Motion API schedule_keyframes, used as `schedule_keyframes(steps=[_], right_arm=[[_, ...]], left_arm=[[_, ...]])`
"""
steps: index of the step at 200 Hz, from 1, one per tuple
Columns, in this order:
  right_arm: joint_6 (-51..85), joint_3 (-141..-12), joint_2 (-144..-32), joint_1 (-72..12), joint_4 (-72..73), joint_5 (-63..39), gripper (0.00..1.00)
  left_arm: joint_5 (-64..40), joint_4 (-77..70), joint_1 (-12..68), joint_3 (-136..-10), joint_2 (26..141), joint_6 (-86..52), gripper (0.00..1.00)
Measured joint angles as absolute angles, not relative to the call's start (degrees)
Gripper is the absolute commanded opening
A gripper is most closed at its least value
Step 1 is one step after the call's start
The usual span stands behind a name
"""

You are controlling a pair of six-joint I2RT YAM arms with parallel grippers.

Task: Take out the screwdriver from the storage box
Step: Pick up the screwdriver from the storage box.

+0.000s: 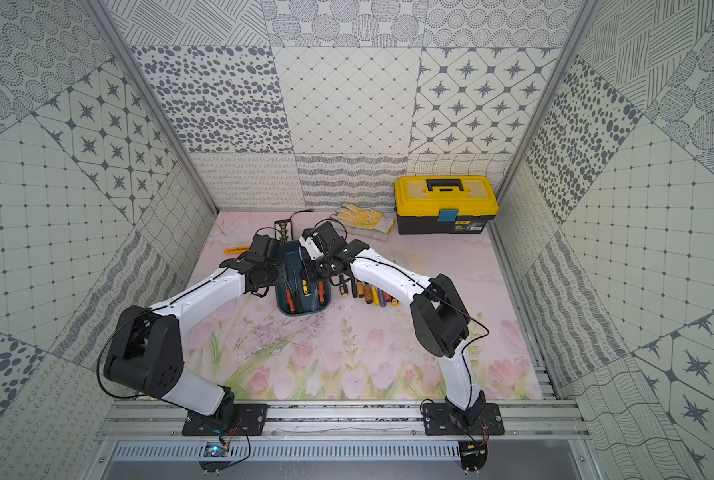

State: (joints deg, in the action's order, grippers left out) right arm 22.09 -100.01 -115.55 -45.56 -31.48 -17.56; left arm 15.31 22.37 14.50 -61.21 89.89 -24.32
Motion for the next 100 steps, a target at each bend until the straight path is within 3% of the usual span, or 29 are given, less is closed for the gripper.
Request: schedule_keyframes(steps=[59, 100], right_arm=[[21.3, -97.5, -114.0, -39.8, -31.7, -16.6, 0.00], [19.6, -102.5, -117.2, -38.4, -38.2, -13.1, 0.00]], left_arm=[[18.3, 24.8, 13.9, -61.9, 89.8, -24.5, 0.00], [20.6, 26.7, 13.1, -62.1, 88.6, -24.5, 0.00]])
